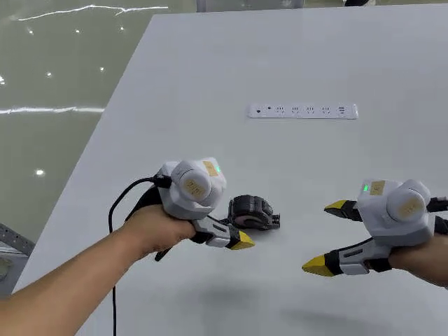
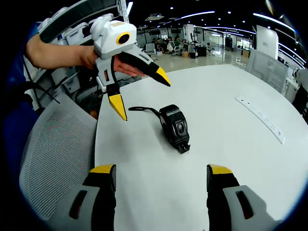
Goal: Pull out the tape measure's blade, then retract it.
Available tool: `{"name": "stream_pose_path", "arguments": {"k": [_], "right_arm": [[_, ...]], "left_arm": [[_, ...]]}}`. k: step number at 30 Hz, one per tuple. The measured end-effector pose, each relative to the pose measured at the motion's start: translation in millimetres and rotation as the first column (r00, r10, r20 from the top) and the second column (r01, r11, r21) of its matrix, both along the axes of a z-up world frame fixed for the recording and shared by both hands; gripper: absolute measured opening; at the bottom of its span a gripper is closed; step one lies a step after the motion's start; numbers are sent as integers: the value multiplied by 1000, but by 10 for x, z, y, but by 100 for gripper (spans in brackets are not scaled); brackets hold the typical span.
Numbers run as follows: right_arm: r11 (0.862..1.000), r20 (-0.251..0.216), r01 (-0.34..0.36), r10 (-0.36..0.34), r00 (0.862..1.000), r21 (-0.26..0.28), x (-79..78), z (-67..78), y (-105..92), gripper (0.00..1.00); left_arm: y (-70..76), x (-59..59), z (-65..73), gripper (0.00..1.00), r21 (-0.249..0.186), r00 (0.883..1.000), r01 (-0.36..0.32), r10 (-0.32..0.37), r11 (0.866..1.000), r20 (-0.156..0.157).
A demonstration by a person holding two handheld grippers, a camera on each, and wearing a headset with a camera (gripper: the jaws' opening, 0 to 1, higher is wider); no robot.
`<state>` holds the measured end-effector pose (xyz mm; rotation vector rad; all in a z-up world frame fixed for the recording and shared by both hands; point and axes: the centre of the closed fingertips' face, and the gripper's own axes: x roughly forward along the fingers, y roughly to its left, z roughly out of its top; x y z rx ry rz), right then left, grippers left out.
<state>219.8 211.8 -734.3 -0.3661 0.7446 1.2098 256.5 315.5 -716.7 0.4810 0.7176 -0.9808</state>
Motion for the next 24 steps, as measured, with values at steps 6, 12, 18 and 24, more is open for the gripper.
{"name": "stream_pose_path", "arguments": {"k": [6, 12, 18, 24], "right_arm": [[1000, 0, -31, 31, 1000, -4, 29, -70, 137, 73], [997, 14, -72, 72, 997, -25, 129, -198, 211, 70], [993, 25, -111, 112, 993, -47, 228, -299, 273, 67], [983, 34, -169, 172, 985, -66, 319, -412, 342, 63]], "left_arm": [[-43, 55, -103, 72, 40, 998, 69, -69, 997, 1], [-77, 116, -192, 69, 46, 995, 99, -99, 994, -9], [-113, 159, -304, 68, 76, 990, 138, -138, 987, -14], [-157, 199, -383, 61, 84, 985, 171, -171, 982, -4]]}}
